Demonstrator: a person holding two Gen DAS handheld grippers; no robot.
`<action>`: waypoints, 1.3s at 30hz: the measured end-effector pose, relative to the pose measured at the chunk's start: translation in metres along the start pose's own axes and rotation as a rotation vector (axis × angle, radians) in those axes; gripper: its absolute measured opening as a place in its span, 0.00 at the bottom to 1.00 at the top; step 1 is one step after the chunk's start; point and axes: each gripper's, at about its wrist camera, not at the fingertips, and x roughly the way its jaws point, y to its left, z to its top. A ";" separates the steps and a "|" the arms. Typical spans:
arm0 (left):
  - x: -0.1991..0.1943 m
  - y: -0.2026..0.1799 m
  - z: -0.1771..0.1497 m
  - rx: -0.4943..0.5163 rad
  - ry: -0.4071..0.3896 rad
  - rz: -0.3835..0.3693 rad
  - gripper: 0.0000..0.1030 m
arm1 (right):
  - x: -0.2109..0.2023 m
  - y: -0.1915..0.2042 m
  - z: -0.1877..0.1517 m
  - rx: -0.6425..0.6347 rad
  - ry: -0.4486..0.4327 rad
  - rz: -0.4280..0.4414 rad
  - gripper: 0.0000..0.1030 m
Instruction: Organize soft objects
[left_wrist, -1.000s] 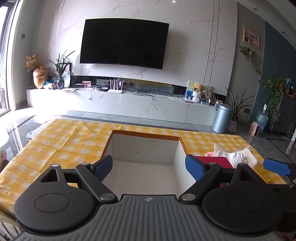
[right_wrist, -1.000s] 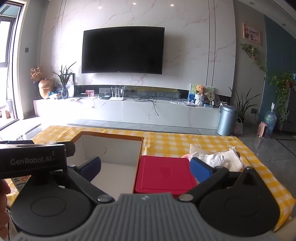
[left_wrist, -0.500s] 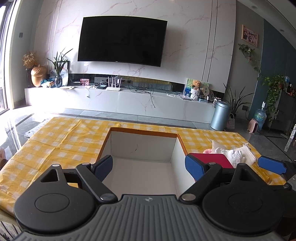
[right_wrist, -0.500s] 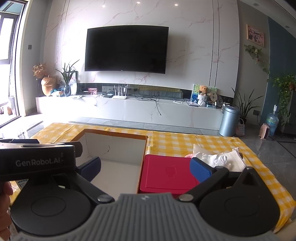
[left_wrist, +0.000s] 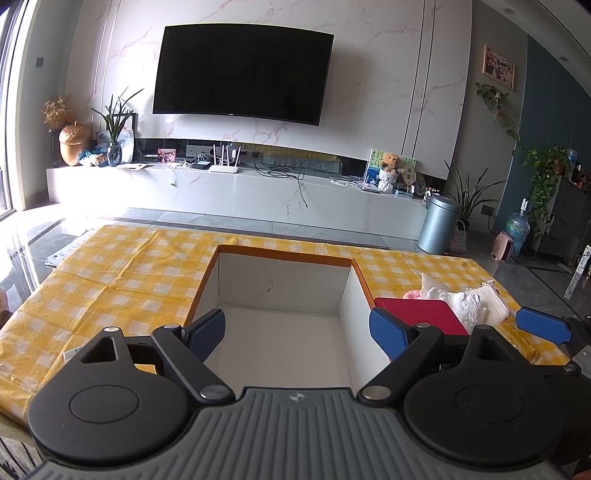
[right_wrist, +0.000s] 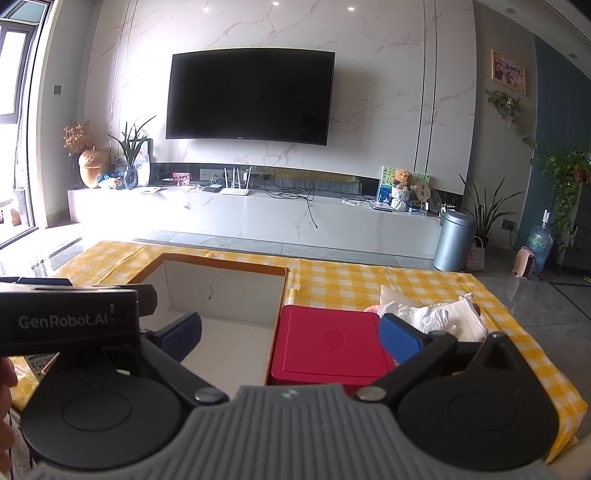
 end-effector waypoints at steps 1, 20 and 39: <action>0.001 0.000 0.000 -0.001 0.005 -0.001 1.00 | 0.001 0.000 0.000 -0.001 0.002 0.000 0.97; 0.003 0.001 -0.003 -0.005 0.024 -0.002 1.00 | 0.002 -0.001 -0.001 -0.001 0.017 0.002 0.97; 0.004 -0.001 -0.005 0.003 0.035 0.003 1.00 | 0.004 -0.004 -0.002 0.000 0.032 -0.002 0.97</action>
